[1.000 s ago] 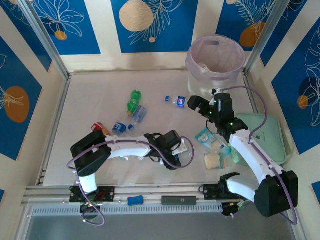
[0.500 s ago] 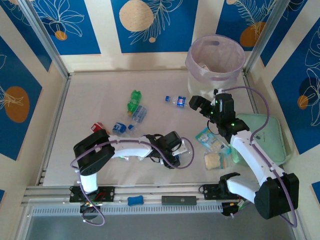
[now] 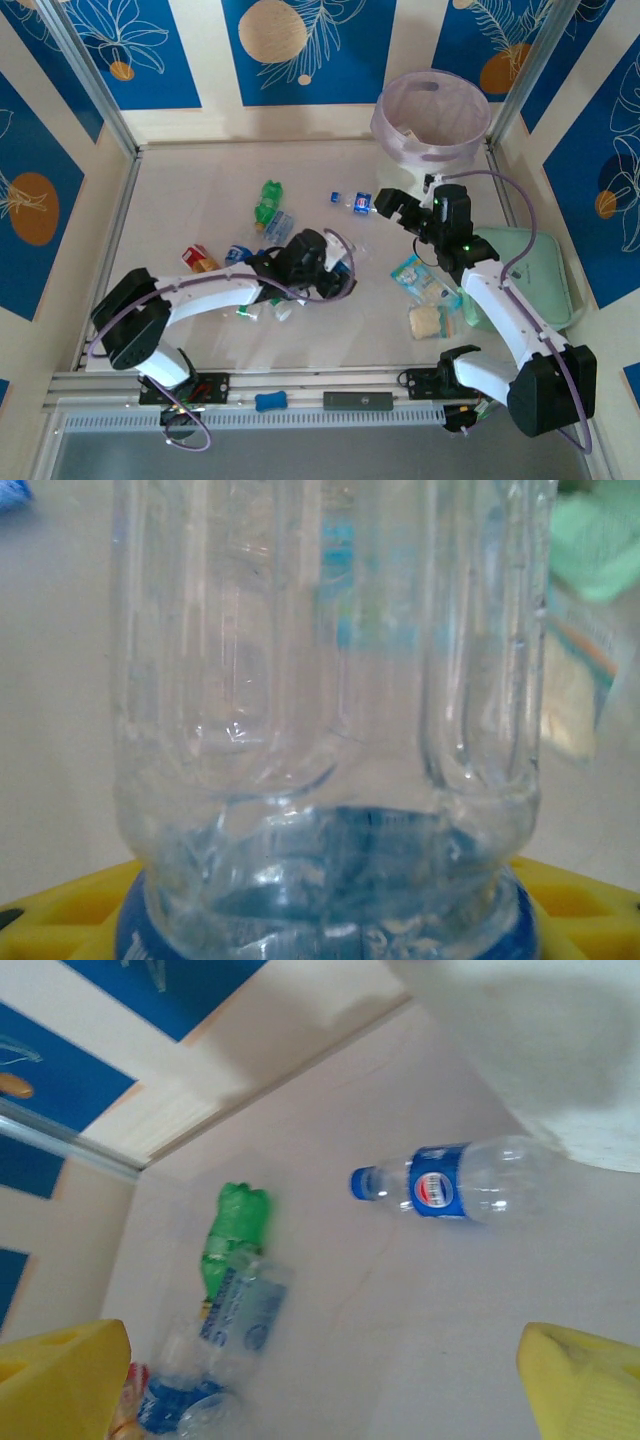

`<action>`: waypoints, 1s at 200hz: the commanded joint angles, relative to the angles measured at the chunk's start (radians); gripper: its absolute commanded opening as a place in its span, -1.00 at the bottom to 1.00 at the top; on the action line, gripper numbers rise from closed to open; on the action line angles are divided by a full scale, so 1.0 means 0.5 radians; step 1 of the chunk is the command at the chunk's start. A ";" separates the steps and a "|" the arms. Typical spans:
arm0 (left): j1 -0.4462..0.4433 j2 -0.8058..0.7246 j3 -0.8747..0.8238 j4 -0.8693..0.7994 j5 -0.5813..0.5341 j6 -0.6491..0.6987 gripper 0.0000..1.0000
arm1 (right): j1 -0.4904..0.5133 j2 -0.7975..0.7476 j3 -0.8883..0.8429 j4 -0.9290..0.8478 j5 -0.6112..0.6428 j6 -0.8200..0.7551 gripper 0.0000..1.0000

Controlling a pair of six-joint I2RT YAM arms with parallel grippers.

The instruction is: Put the plastic bottles in the bin

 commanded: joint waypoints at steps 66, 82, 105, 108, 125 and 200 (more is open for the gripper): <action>0.410 -0.308 -0.352 0.821 0.307 -0.804 0.08 | 0.131 0.208 0.012 0.551 -0.623 0.047 0.96; 0.440 -0.302 -0.379 0.914 0.369 -0.894 0.08 | 0.189 0.254 0.020 0.609 -0.660 0.039 0.93; 0.448 -0.289 -0.389 0.977 0.438 -0.942 0.08 | 0.269 0.314 0.025 0.694 -0.722 0.040 0.91; 0.450 -0.289 -0.389 0.985 0.447 -0.945 0.08 | 0.279 0.319 0.028 0.699 -0.723 0.037 0.91; 0.447 -0.280 -0.391 1.029 0.504 -0.944 0.08 | 0.326 0.366 0.056 0.704 -0.724 0.018 0.91; 0.446 -0.237 -0.386 1.092 0.643 -0.924 0.07 | 0.417 0.582 0.165 0.811 -0.818 0.072 0.74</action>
